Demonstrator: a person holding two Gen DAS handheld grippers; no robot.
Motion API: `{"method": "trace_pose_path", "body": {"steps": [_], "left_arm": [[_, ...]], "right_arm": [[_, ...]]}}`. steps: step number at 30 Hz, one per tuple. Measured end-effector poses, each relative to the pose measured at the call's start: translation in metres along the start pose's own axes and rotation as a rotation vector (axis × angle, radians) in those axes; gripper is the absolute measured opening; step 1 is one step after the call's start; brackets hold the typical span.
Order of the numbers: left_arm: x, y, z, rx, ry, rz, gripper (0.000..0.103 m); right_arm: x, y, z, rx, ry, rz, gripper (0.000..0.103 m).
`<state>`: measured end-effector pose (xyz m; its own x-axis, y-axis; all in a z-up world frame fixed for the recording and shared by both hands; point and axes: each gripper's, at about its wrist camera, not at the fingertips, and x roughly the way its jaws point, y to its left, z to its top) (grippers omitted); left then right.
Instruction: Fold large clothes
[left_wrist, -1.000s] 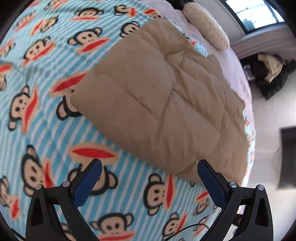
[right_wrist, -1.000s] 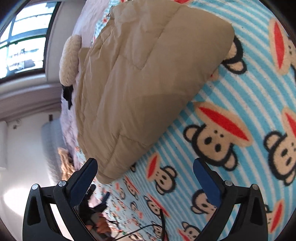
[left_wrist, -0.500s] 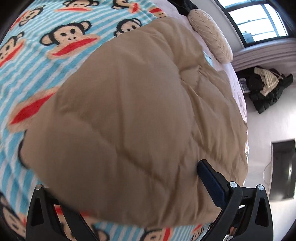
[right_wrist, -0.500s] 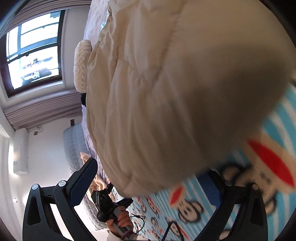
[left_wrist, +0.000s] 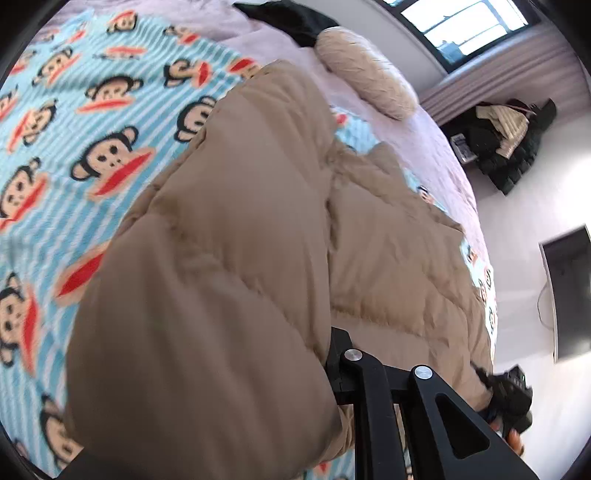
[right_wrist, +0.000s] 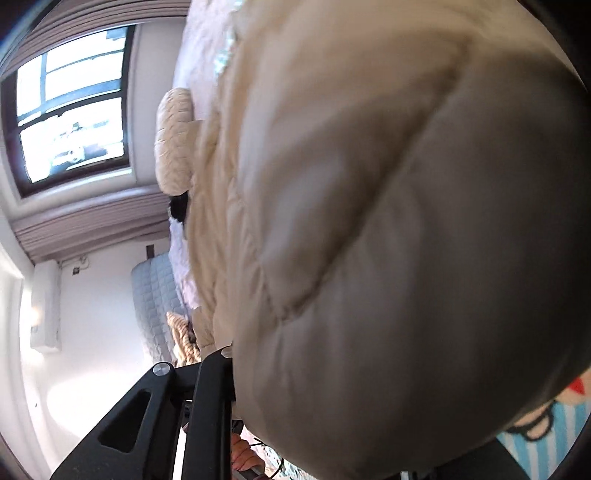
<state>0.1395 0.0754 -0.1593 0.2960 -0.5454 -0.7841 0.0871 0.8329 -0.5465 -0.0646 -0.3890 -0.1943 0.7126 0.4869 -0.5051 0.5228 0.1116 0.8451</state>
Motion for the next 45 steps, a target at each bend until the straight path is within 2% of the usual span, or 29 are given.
{"method": "trace_pose_path", "body": {"steps": [7, 14, 17, 19, 22, 24, 27, 29, 32, 34, 36, 38, 39, 42, 43, 45], "left_arm": [[-0.04, -0.012, -0.044, 0.022, 0.038, 0.004, 0.019], [-0.089, 0.024, -0.126, 0.011, 0.163, 0.003, 0.019], [-0.098, 0.041, -0.152, 0.04, 0.22, 0.043, 0.019], [-0.097, 0.046, -0.165, 0.085, 0.254, 0.104, 0.019], [-0.102, 0.046, -0.173, 0.167, 0.293, 0.168, 0.02], [-0.116, 0.044, -0.174, 0.22, 0.3, 0.178, 0.02], [-0.144, 0.047, -0.173, 0.273, 0.29, 0.206, 0.02], [-0.165, 0.053, -0.169, 0.268, 0.268, 0.217, 0.02], [-0.193, 0.059, -0.162, 0.254, 0.197, 0.238, 0.02], [-0.198, 0.059, -0.151, 0.23, 0.155, 0.223, 0.02], [-0.188, 0.06, -0.144, 0.212, 0.151, 0.202, 0.02], [-0.168, 0.057, -0.144, 0.224, 0.169, 0.196, 0.02], [-0.154, 0.057, -0.148, 0.241, 0.18, 0.228, 0.02], [-0.108, 0.066, -0.162, 0.32, 0.228, 0.419, 0.02], [-0.098, 0.073, -0.166, 0.313, 0.251, 0.453, 0.02], [-0.093, 0.084, -0.169, 0.269, 0.269, 0.462, 0.02]], "right_arm": [[-0.034, 0.001, -0.024, -0.048, 0.053, -0.024, 0.022], [-0.073, -0.034, -0.086, 0.009, 0.07, -0.05, 0.022], [-0.084, -0.056, -0.116, 0.058, 0.064, -0.069, 0.022], [-0.087, -0.072, -0.132, 0.093, 0.043, -0.105, 0.024], [-0.086, -0.084, -0.141, 0.137, 0.012, -0.165, 0.038], [-0.087, -0.078, -0.141, 0.139, -0.003, -0.22, 0.049], [-0.095, -0.063, -0.145, 0.073, 0.003, -0.285, 0.05], [-0.102, -0.05, -0.152, 0.019, 0.014, -0.326, 0.051], [-0.108, -0.043, -0.168, -0.033, 0.054, -0.315, 0.049], [-0.106, -0.035, -0.178, -0.074, 0.091, -0.279, 0.046], [-0.097, -0.019, -0.183, -0.103, 0.148, -0.214, 0.038], [-0.084, -0.007, -0.198, -0.162, 0.174, -0.215, 0.038], [-0.076, 0.001, -0.201, -0.198, 0.175, -0.238, 0.038], [-0.06, 0.022, -0.182, -0.253, 0.149, -0.331, 0.038], [-0.06, 0.02, -0.183, -0.265, 0.135, -0.358, 0.038], [-0.057, 0.03, -0.197, -0.308, 0.113, -0.434, 0.038]]}}
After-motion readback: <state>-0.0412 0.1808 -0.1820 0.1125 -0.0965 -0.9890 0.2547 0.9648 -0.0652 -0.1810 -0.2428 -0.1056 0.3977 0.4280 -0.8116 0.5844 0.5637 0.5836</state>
